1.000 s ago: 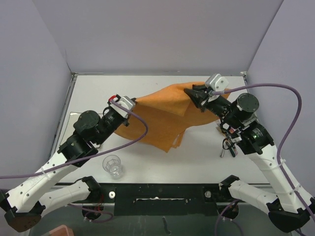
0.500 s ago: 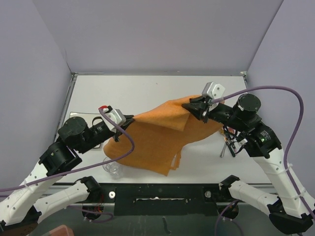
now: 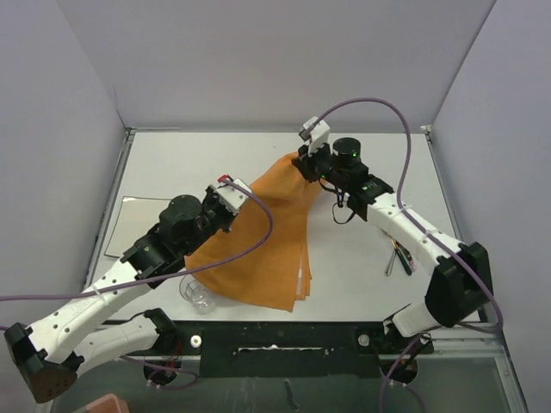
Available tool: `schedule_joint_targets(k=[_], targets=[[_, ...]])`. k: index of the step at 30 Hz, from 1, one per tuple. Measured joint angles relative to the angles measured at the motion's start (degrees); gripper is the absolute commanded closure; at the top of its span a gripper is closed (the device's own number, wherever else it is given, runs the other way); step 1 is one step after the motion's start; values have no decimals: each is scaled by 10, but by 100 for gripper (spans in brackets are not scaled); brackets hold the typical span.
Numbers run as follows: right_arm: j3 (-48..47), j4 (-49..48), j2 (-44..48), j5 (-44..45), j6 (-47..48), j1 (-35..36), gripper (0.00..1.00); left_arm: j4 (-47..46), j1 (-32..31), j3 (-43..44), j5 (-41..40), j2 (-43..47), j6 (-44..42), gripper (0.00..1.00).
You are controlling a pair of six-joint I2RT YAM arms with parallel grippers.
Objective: Set the dinner table for one person
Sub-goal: Flatten out the napkin at the center of the board.
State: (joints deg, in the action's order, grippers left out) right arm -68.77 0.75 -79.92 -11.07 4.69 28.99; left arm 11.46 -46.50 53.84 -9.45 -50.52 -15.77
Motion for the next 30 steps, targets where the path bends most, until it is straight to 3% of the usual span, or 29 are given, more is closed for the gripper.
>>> schedule_joint_targets(k=[8, 13, 25, 26, 28, 29, 30], targets=[[-37, -95, -192, 12, -54, -10, 100, -43, 23, -24, -28, -42, -6, 100], [-91, -115, -289, 100, -56, -72, 100, -73, 39, -24, -37, -26, -15, 100], [-136, -120, -314, 206, -56, -134, 100, -80, 58, -23, -38, -19, -29, 100], [-138, -119, -314, 208, -57, -134, 96, -80, 58, -23, -38, -20, -29, 100], [-151, -110, -320, 215, -59, -135, 56, -80, 58, -23, -36, -20, -28, 100], [-159, -109, -325, 220, -62, -136, 24, -80, 58, -22, -35, -20, -27, 100], [-165, -109, -331, 226, -69, -136, 2, -79, 58, -21, -34, -20, -26, 100]])
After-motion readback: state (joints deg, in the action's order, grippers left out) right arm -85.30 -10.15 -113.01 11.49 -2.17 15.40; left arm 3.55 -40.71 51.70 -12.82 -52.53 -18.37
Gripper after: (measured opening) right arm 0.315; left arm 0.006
